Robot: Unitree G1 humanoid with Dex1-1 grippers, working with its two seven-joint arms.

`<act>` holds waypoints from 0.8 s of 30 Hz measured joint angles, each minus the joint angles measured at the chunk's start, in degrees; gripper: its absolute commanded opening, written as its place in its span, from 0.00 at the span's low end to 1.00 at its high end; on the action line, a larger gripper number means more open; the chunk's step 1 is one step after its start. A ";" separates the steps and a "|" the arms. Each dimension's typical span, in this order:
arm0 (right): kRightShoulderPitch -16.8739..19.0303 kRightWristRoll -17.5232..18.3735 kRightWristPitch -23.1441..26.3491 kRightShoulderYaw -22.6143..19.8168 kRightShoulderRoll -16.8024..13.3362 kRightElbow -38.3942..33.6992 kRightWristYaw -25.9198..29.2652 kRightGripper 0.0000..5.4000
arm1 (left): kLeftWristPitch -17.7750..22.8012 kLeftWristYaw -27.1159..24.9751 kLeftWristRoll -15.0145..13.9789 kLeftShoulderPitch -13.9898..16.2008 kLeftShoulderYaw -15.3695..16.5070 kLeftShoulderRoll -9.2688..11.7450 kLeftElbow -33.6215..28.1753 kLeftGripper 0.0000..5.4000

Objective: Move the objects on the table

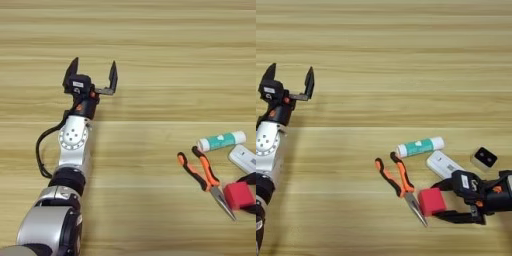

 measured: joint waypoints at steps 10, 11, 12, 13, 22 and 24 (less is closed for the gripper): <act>0.01 1.05 0.61 0.00 0.02 -1.41 0.00 0.43 | 0.00 0.01 0.00 0.00 0.01 0.00 0.00 1.00; 0.01 1.35 1.24 0.00 0.02 -2.06 0.00 0.43 | 0.00 0.01 0.00 0.00 0.02 0.00 0.00 1.00; 0.00 1.65 1.29 0.00 0.02 -2.34 0.00 0.43 | 0.00 0.01 0.00 0.00 0.02 0.00 0.00 1.00; 0.00 2.13 1.43 -0.01 0.02 -2.63 0.02 0.43 | 0.00 0.01 0.00 0.00 0.03 0.00 0.02 1.00; -3.28 7.86 4.77 -2.45 0.06 -5.23 -0.03 0.43 | 0.00 -0.03 -0.01 -0.03 0.15 0.03 0.20 1.00; -5.31 9.62 5.73 -3.87 0.09 -5.58 -0.31 0.43 | 0.00 -0.05 -0.05 -0.03 0.22 0.04 0.21 1.00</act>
